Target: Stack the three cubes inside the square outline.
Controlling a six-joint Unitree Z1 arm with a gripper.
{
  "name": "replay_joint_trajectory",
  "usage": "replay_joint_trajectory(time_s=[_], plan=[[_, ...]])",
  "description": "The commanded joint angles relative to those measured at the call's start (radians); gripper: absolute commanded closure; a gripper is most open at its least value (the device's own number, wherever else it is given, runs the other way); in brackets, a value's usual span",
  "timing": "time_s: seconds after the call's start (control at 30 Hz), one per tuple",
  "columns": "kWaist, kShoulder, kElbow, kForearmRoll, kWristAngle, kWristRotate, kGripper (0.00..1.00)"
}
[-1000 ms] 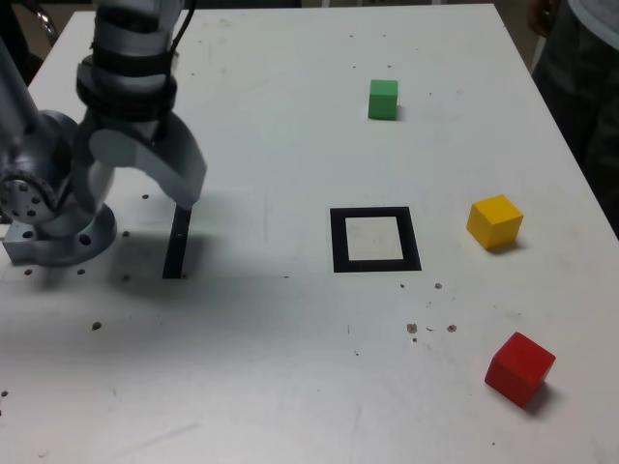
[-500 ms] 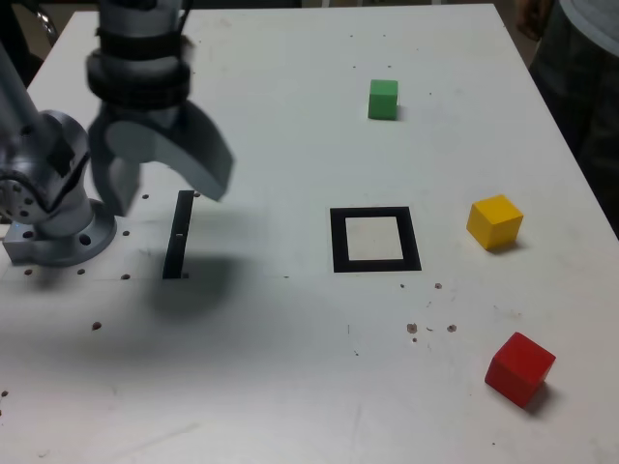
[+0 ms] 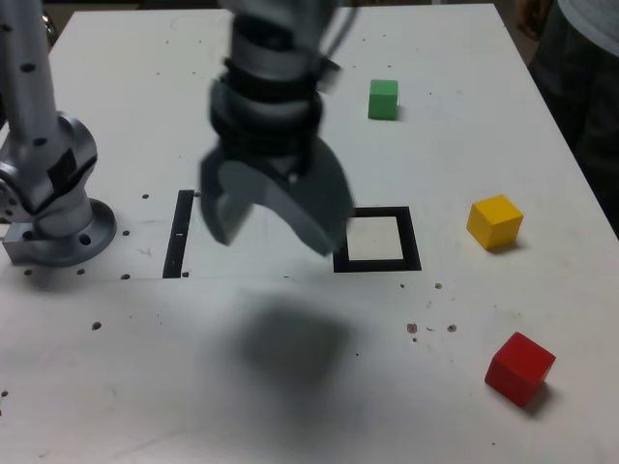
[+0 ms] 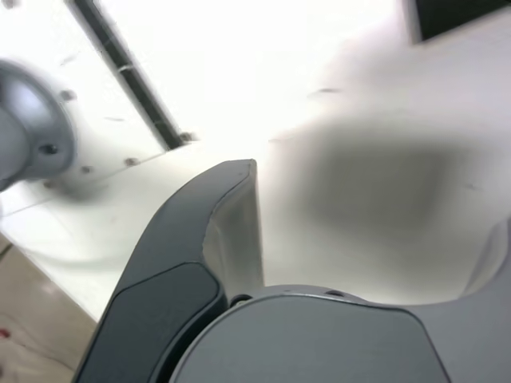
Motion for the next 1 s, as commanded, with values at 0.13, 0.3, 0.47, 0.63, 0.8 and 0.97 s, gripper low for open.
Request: replay_joint_trajectory(time_s=[0.13,0.3,0.47,0.63,0.8,0.97], plan=[[-0.061,0.112,-0.286,0.061,0.062,0.084,0.01],[-0.085,0.208,-0.419,0.102,0.080,0.144,0.01],[-0.116,0.316,-0.589,0.164,0.123,0.205,0.01],[-0.145,0.410,-0.752,0.202,0.145,0.270,0.01],[-0.155,0.488,-0.858,0.213,0.154,0.336,0.01],[-0.159,0.560,-0.946,0.217,0.154,0.381,0.01]])
